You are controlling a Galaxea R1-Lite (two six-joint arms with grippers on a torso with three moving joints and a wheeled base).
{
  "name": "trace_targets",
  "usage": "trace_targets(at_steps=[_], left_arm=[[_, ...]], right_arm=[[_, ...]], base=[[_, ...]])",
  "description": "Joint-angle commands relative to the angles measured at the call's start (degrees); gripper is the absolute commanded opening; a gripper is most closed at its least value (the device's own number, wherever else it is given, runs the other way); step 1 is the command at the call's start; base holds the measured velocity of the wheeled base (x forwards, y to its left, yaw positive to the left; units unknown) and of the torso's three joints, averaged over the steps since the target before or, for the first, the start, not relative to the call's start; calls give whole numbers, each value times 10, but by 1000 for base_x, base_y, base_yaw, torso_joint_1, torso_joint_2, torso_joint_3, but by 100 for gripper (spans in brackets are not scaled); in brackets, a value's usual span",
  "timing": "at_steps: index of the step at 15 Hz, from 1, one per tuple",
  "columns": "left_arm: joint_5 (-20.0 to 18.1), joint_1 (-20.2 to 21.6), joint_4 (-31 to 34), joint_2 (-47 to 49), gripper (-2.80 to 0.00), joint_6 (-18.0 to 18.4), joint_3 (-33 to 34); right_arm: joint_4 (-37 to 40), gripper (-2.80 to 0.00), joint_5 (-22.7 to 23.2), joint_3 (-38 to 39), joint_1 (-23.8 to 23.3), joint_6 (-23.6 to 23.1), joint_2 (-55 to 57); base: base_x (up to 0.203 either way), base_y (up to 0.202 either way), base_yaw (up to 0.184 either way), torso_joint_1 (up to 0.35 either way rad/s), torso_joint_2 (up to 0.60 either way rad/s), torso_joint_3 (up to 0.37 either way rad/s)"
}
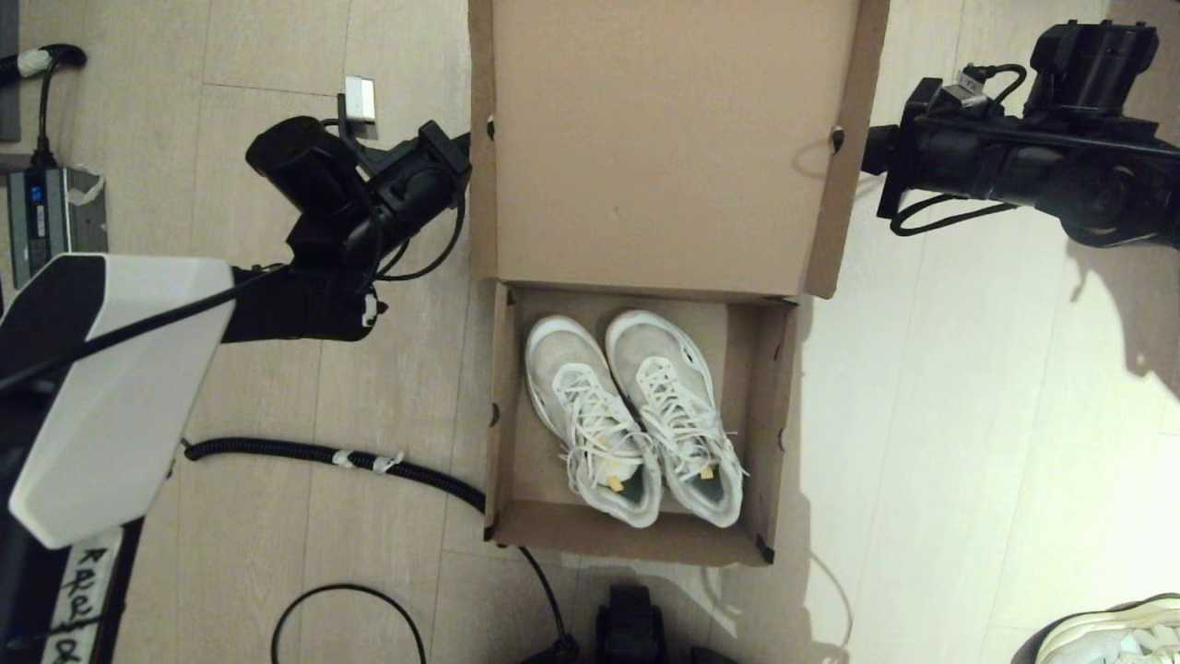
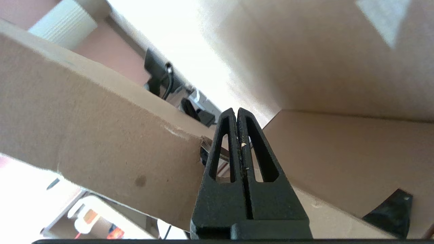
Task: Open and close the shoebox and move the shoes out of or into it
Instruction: Close the shoe box
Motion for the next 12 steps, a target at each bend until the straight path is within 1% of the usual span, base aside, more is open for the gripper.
trace_targets(at_steps=[1,3,7,9,12], left_arm=[[-2,0,-7,-9,-280,-15,0],[-2,0,-19,-16,-280,-30,1],[-2,0,-28,-36,-280,-83,2],[-5,0,-31,-50,-280,-118,2],[-26,0,-52,-60,-280,-175,6]], right_arm=[[0,-280,9,1,0,5,-4],[-1,-280,19,1,0,18,-5],[-1,-280,36,10,1,21,-14],[-1,-280,40,16,0,21,-22],[-1,-280,48,28,0,21,-36]], base=[[0,0,0,0,0,0],[0,0,0,0,0,0],[0,0,0,0,0,0],[0,0,0,0,0,0],[0,0,0,0,0,0]])
